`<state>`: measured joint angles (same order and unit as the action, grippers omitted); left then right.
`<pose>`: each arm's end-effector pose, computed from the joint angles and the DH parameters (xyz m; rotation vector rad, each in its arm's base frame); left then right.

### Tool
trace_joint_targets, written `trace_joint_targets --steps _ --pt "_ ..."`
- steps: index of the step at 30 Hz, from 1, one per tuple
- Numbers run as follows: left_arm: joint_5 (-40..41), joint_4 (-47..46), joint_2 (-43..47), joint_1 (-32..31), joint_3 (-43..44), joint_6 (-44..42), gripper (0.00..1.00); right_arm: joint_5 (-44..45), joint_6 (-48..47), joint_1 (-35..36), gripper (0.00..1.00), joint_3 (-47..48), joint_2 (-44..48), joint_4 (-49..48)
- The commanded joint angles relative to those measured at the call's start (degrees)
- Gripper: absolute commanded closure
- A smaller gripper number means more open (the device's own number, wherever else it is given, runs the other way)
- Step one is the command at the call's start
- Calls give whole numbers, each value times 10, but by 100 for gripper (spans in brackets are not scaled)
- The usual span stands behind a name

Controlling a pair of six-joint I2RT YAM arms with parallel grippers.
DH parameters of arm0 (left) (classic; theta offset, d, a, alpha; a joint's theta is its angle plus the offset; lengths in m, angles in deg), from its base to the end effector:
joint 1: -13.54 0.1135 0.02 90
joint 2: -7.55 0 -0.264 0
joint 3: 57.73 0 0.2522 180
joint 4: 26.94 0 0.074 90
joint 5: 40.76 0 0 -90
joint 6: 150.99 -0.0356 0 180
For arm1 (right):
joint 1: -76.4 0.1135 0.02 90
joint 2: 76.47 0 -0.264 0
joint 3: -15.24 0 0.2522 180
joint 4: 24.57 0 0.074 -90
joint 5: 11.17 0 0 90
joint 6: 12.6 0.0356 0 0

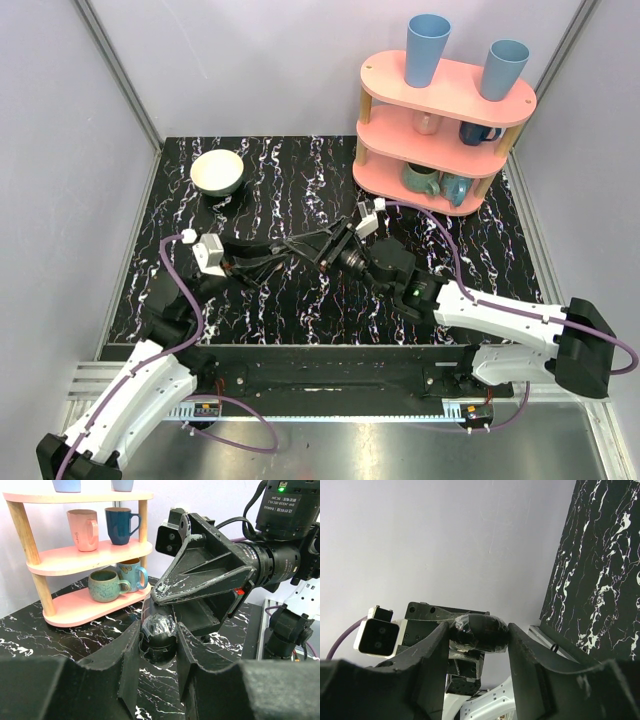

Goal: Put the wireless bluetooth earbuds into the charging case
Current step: Pass from the left arm to the right, then pass from the right arm to the left

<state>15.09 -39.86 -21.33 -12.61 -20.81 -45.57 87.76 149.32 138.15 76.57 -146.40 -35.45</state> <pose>0.1125 -0.0775 0.3133 0.6551 1.1613 -0.9777 0.1411 0.2509 0.3281 0.3060 1.7846 1.6711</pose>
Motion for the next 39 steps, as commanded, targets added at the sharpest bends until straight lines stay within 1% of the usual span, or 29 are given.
trace_joint_targets --steps 1,3,4,7,11,13,14,17,21,24,27,34,39 --pt "5 2 -11 -2 20 3 88 5 1 2 86 -12 21 -41" --pt "1 6 -15 -2 26 7 81 5 5 2 89 -18 23 -61" --pt "1 7 -19 -2 28 8 72 8 7 2 92 -25 25 -67" --pt "-4 4 -20 -2 28 11 71 17 18 2 96 -39 28 -88" --pt "-8 2 -19 -2 26 13 56 31 28 2 100 -54 31 -110" --pt "-6 2 -17 -3 25 14 49 37 28 2 100 -59 34 -121" --pt "-6 2 -16 -2 25 14 46 38 28 2 100 -59 34 -121" --pt "-7 2 -18 -2 25 15 43 37 23 2 100 -56 34 -121" --pt "-9 1 -21 -2 25 17 36 36 27 3 100 -58 31 -129" --pt "-10 0 -21 -3 25 17 34 41 30 2 100 -68 30 -153" --pt "-9 -7 -20 -2 22 20 33 39 29 2 100 -62 31 -139" --pt "5 -61 -21 -2 0 49 33 30 32 2 100 -60 23 -145" --pt "16 -119 -21 -2 -21 80 39 28 35 2 100 -62 20 -152"
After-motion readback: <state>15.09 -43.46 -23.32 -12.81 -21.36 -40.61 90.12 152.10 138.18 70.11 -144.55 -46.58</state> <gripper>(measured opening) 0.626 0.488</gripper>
